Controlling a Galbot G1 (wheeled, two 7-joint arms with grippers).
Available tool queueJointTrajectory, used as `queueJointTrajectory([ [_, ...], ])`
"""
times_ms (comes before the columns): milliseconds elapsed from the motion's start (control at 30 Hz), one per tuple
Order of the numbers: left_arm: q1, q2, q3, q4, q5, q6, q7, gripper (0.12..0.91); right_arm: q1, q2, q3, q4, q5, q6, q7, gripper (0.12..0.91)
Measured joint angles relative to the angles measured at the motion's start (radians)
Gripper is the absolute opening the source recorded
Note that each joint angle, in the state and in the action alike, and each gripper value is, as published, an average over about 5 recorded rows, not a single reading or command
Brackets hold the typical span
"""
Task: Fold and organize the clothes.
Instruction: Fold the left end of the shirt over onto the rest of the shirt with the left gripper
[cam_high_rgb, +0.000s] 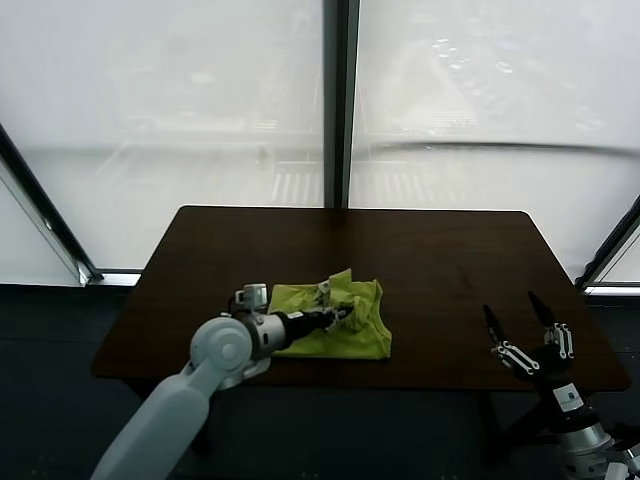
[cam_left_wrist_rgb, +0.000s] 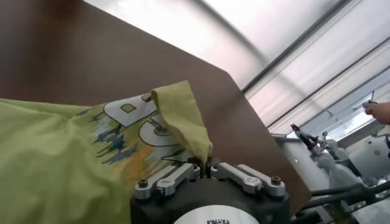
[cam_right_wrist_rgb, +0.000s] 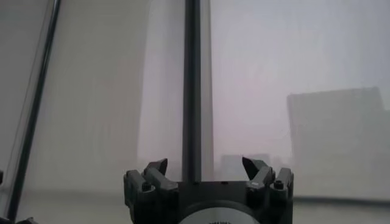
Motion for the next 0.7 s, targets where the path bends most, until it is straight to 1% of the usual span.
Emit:
queueJointTrajectory([
  [167, 0.001, -0.022, -0.004, 0.023, 0.031, 0.0, 0.0, 0.189, 0.001, 0.01, -0.011, -0.001, -0.014, -0.001, 0.0, 0.907],
  [233, 0.004, -0.034, -0.004, 0.03, 0.04, 0.0, 0.0, 0.216, 0.001, 0.011, -0.015, -0.002, -0.02, -0.003, 0.001, 0.907],
  [267, 0.006, -0.04, -0.004, 0.034, 0.044, 0.0, 0.001, 0.249, 0.002, 0.011, -0.017, -0.003, -0.022, -0.003, 0.001, 0.907],
  [367, 0.01, -0.066, -0.005, 0.046, 0.057, 0.0, 0.001, 0.409, 0.005, 0.011, -0.026, -0.01, -0.028, -0.004, 0.0, 0.907],
  [433, 0.013, -0.085, -0.005, 0.053, 0.067, 0.0, 0.0, 0.56, 0.009, 0.008, -0.031, -0.016, -0.033, -0.004, -0.002, 0.907],
  [533, 0.021, -0.118, -0.006, 0.055, 0.08, 0.0, -0.006, 0.749, 0.015, -0.001, -0.041, -0.027, -0.039, -0.004, -0.004, 0.907],
  [567, 0.025, -0.13, -0.007, 0.052, 0.082, 0.0, -0.01, 0.797, 0.018, -0.005, -0.046, -0.03, -0.042, -0.006, -0.003, 0.907],
  [633, 0.032, -0.151, -0.007, 0.043, 0.083, 0.0, -0.02, 0.865, 0.026, -0.014, -0.058, -0.034, -0.053, -0.016, 0.007, 0.907],
  [700, 0.04, -0.164, -0.011, 0.031, 0.083, 0.0, -0.029, 0.897, 0.036, -0.025, -0.074, -0.033, -0.071, -0.04, 0.033, 0.907],
])
